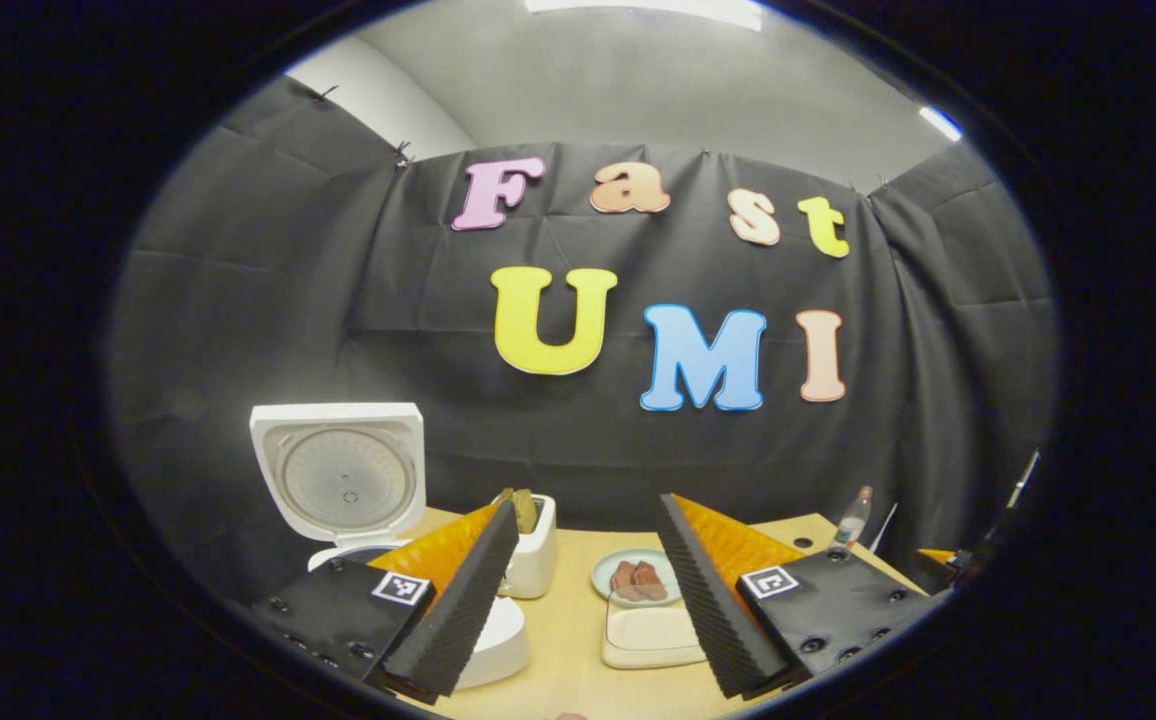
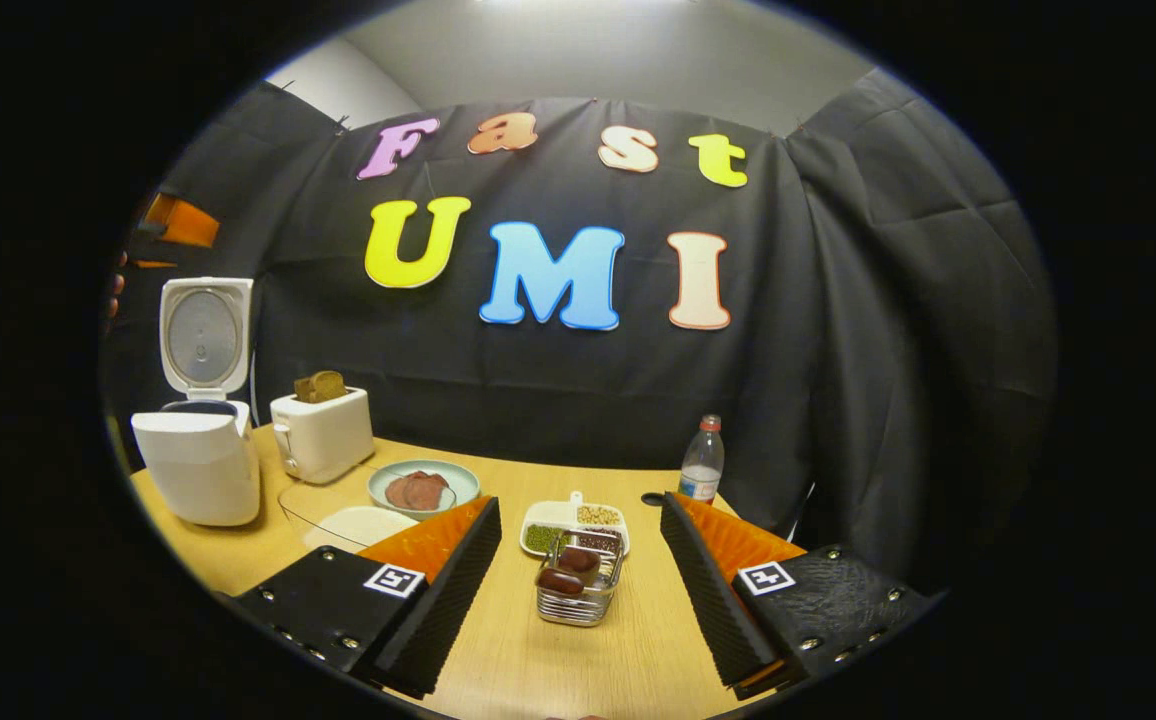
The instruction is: Close the left gripper, press the button to open the rice cooker; take a wooden spoon from the chopstick holder with the right hand, scoop a spoonful of rice and pour it into the rice cooker, then put the wooden spoon back into the chopstick holder.
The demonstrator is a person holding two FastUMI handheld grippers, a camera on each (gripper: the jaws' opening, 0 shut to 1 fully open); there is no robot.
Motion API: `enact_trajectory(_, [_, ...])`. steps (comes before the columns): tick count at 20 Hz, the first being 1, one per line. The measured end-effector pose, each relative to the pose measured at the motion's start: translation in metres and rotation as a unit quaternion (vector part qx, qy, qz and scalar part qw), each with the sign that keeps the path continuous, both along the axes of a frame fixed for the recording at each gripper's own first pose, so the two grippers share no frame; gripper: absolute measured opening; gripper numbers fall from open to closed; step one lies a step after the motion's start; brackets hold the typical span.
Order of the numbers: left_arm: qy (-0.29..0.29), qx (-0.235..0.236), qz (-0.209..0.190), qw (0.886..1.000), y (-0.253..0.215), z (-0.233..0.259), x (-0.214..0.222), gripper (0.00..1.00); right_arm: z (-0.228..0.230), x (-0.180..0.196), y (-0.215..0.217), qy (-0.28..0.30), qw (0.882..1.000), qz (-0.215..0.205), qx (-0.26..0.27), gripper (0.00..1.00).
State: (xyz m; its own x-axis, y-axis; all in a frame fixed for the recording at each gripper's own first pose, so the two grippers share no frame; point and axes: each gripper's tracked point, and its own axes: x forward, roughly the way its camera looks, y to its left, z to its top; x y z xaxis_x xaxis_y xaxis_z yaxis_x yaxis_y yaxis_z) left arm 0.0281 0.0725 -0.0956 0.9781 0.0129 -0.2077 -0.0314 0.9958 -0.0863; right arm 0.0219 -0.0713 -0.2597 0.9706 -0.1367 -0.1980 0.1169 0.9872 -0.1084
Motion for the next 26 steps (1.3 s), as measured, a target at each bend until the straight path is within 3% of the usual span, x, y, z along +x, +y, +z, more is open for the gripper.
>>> enact_trajectory(2, [0.016,-0.003,-0.007,1.0,-0.005,-0.018,0.005,0.97,-0.032,0.016,-0.005,0.01,1.0,-0.014,0.004,0.98])
enact_trajectory(3, [0.024,-0.003,-0.009,1.0,-0.007,-0.028,0.004,0.92,-0.043,0.023,-0.005,0.01,1.0,-0.017,-0.002,0.99])
enact_trajectory(4, [0.032,0.0,-0.01,0.999,-0.008,-0.039,0.006,0.97,-0.053,0.03,-0.006,0.009,1.0,-0.018,-0.007,0.99])
enact_trajectory(7, [0.062,0.004,-0.014,0.998,-0.011,-0.067,0.002,1.0,-0.073,0.049,-0.017,0.007,0.999,-0.039,-0.009,0.98])
enact_trajectory(8, [0.07,0.006,-0.017,0.997,-0.012,-0.075,-0.001,0.98,-0.071,0.053,-0.024,-0.002,0.999,-0.049,-0.007,0.94])
enact_trajectory(9, [0.079,0.011,-0.018,0.997,-0.013,-0.081,-0.002,0.98,-0.064,0.055,-0.03,-0.014,0.998,-0.06,-0.007,0.8])
enact_trajectory(10, [0.085,0.016,-0.02,0.996,-0.013,-0.086,-0.002,0.98,-0.055,0.054,-0.035,-0.028,0.997,-0.071,-0.007,0.72])
enact_trajectory(11, [0.087,0.017,-0.023,0.996,-0.014,-0.087,-0.002,0.93,-0.055,0.06,-0.039,-0.037,0.997,-0.073,-0.004,0.56])
enact_trajectory(13, [0.087,0.018,-0.029,0.996,-0.019,-0.087,0.0,1.0,-0.057,0.068,-0.031,-0.037,0.998,-0.047,0.019,0.51])
enact_trajectory(15, [0.084,0.017,-0.034,0.996,-0.025,-0.086,0.004,0.97,-0.052,0.073,-0.022,-0.04,0.998,-0.025,0.027,0.43])
enact_trajectory(17, [0.083,0.014,-0.04,0.996,-0.032,-0.087,0.004,0.92,-0.051,0.082,-0.023,-0.038,0.999,-0.019,0.032,0.24])
enact_trajectory(19, [0.082,0.013,-0.044,0.996,-0.039,-0.087,0.004,0.92,-0.049,0.087,-0.023,-0.029,0.998,-0.013,0.054,0.24])
enact_trajectory(20, [0.082,0.013,-0.046,0.995,-0.04,-0.087,0.002,0.92,-0.051,0.093,-0.02,-0.022,0.998,-0.002,0.061,0.18])
enact_trajectory(26, [0.046,0.0,-0.034,0.998,-0.038,-0.067,0.004,0.98,-0.021,0.093,-0.021,-0.019,0.995,0.02,0.093,0.16])
